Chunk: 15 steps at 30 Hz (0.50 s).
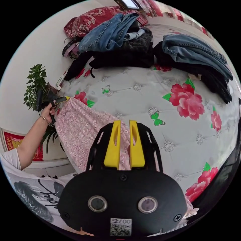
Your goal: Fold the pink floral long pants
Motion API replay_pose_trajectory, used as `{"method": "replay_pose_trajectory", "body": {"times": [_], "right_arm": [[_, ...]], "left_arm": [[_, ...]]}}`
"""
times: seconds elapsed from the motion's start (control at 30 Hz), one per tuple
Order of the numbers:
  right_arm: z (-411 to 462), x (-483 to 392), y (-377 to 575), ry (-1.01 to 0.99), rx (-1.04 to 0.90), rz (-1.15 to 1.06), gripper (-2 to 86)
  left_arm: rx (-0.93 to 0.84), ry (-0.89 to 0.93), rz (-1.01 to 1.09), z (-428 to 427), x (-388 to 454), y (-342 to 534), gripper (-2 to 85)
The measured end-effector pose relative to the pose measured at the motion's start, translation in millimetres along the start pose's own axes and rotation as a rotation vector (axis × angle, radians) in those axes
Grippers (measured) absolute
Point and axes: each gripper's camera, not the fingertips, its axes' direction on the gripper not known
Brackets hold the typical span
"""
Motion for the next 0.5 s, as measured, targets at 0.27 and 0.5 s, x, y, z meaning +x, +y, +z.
{"method": "replay_pose_trajectory", "body": {"times": [0.27,0.5], "right_arm": [[-66,83,177,-0.105,0.161,0.374,3.0],[-131,145,381,0.031,0.306,0.875,4.6]], "left_arm": [[0.094,0.031,-0.05,-44,-7,115,7.9],[-0.112,0.194,0.217,-15,93,198,8.4]]}}
